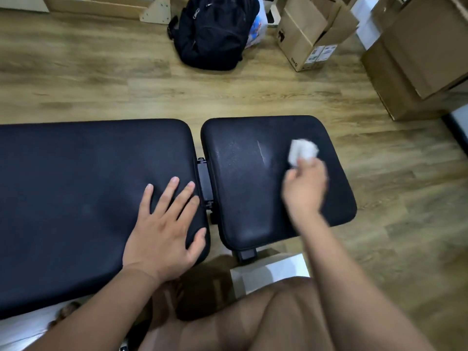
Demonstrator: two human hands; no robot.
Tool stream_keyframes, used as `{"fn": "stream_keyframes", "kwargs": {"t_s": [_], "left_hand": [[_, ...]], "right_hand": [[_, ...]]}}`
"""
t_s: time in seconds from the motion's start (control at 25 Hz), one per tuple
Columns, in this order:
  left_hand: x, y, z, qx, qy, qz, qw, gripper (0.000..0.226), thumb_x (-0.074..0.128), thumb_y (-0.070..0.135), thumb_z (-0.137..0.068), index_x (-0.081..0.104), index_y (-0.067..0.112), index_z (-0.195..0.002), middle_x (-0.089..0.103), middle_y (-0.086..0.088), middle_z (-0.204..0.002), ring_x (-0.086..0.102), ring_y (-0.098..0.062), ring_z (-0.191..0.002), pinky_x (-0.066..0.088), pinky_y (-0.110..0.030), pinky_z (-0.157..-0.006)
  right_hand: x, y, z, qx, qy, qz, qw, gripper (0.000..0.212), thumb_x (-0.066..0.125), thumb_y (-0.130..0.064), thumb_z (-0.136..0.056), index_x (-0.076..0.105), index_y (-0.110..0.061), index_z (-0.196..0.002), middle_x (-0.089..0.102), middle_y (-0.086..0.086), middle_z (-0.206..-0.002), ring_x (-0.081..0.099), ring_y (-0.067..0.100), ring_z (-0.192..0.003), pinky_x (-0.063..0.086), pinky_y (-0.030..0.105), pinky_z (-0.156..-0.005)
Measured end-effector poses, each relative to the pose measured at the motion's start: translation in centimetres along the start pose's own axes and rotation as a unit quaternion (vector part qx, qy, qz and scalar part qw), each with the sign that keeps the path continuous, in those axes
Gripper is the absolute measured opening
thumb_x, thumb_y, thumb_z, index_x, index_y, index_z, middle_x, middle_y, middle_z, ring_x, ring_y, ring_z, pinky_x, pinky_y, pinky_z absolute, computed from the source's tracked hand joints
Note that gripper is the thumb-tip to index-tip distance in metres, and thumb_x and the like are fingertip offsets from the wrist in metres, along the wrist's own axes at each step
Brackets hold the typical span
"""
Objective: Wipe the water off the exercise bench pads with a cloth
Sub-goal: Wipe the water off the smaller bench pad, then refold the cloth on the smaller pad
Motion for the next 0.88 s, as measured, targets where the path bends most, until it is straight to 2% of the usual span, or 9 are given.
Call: {"fn": "stream_keyframes", "kwargs": {"t_s": [0.08, 0.16, 0.2, 0.36, 0.48, 0.56, 0.68, 0.8, 0.88], "left_hand": [[-0.1, 0.1, 0.0, 0.001, 0.002, -0.004, 1.0, 0.067, 0.039, 0.05, -0.087, 0.056, 0.007, -0.136, 0.044, -0.009, -0.152, 0.03, -0.032, -0.146, 0.021, -0.063, -0.115], [0.0, 0.1, 0.0, 0.005, 0.0, -0.003, 1.0, 0.069, 0.037, 0.05, -0.087, 0.054, 0.006, -0.138, 0.045, -0.008, -0.151, 0.029, -0.031, -0.147, 0.021, -0.063, -0.115], [0.1, 0.1, 0.0, 0.005, -0.002, -0.003, 1.0, 0.069, 0.037, 0.05, -0.087, 0.054, 0.007, -0.138, 0.045, -0.008, -0.152, 0.028, -0.03, -0.147, 0.02, -0.062, -0.116], [0.2, 0.0, 0.0, -0.003, -0.012, -0.01, 1.0, 0.066, 0.039, 0.051, -0.088, 0.056, 0.009, -0.136, 0.042, -0.007, -0.154, 0.028, -0.031, -0.147, 0.021, -0.062, -0.116], [0.4, -0.1, 0.1, -0.004, -0.015, -0.009, 1.0, 0.066, 0.039, 0.052, -0.089, 0.055, 0.01, -0.138, 0.039, -0.007, -0.155, 0.025, -0.03, -0.149, 0.02, -0.062, -0.116], [0.3, -0.1, 0.1, -0.004, -0.013, -0.005, 1.0, 0.066, 0.039, 0.051, -0.089, 0.055, 0.01, -0.138, 0.039, -0.008, -0.155, 0.025, -0.03, -0.149, 0.021, -0.062, -0.116], [0.2, 0.0, 0.0, -0.002, -0.009, -0.003, 1.0, 0.065, 0.041, 0.051, -0.089, 0.056, 0.009, -0.137, 0.04, -0.008, -0.155, 0.027, -0.031, -0.148, 0.02, -0.062, -0.116], [0.1, -0.1, 0.0, -0.003, -0.003, -0.001, 1.0, 0.065, 0.042, 0.05, -0.088, 0.056, 0.01, -0.136, 0.041, -0.008, -0.154, 0.028, -0.031, -0.147, 0.019, -0.062, -0.116], [0.1, 0.0, 0.0, -0.002, -0.001, 0.001, 1.0, 0.065, 0.041, 0.05, -0.088, 0.057, 0.01, -0.136, 0.042, -0.008, -0.154, 0.028, -0.031, -0.147, 0.02, -0.062, -0.116]], "right_hand": [[2.4, -9.1, 6.3, -0.143, -0.02, -0.04, 0.989, 0.025, 0.06, -0.007, -0.073, 0.07, -0.006, -0.096, 0.061, 0.018, -0.107, 0.058, 0.038, -0.086, 0.049, 0.035, -0.074], [4.3, -14.1, 10.5, -0.218, -0.124, -0.129, 0.959, 0.026, 0.059, -0.01, -0.079, 0.071, -0.011, -0.102, 0.061, 0.014, -0.115, 0.058, 0.032, -0.095, 0.047, 0.033, -0.084], [4.1, -14.4, 10.7, -0.203, -0.157, -0.186, 0.948, 0.028, 0.056, -0.012, -0.082, 0.071, -0.013, -0.105, 0.062, 0.011, -0.115, 0.059, 0.028, -0.099, 0.046, 0.032, -0.088], [0.4, -6.7, 5.7, -0.022, -0.1, -0.296, 0.95, 0.032, 0.053, -0.01, -0.082, 0.057, -0.022, -0.112, 0.064, 0.002, -0.106, 0.06, 0.022, -0.095, 0.048, 0.034, -0.084], [-0.1, -1.5, 3.1, 0.012, -0.109, -0.145, 0.983, 0.033, 0.051, -0.022, -0.09, 0.05, -0.018, -0.122, 0.058, 0.008, -0.119, 0.049, 0.028, -0.111, 0.036, 0.028, -0.086], [0.0, -0.7, 3.0, 0.011, -0.093, -0.124, 0.988, 0.038, 0.056, -0.036, -0.09, 0.053, -0.018, -0.123, 0.057, 0.006, -0.119, 0.048, 0.026, -0.112, 0.031, 0.023, -0.082], [1.1, -1.4, 3.3, 0.032, -0.126, -0.162, 0.978, 0.043, 0.065, -0.044, -0.082, 0.06, -0.019, -0.117, 0.065, 0.0, -0.097, 0.061, 0.019, -0.093, 0.043, 0.025, -0.08], [0.6, -1.3, 2.3, 0.081, -0.129, -0.238, 0.959, 0.021, 0.071, -0.036, -0.078, 0.068, -0.024, -0.094, 0.063, -0.008, -0.076, 0.063, 0.016, -0.075, 0.054, 0.038, -0.078], [-0.3, -2.1, 1.8, 0.06, -0.134, -0.243, 0.959, 0.007, 0.068, -0.03, -0.079, 0.067, -0.024, -0.082, 0.06, -0.011, -0.068, 0.061, 0.015, -0.067, 0.056, 0.043, -0.073]]}}
Point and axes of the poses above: each hand's wrist, its own z-axis away from the middle knuckle, its own x-axis out of the palm, y = z × x, the point moved 10 cm from there along -z, towards the middle knuckle
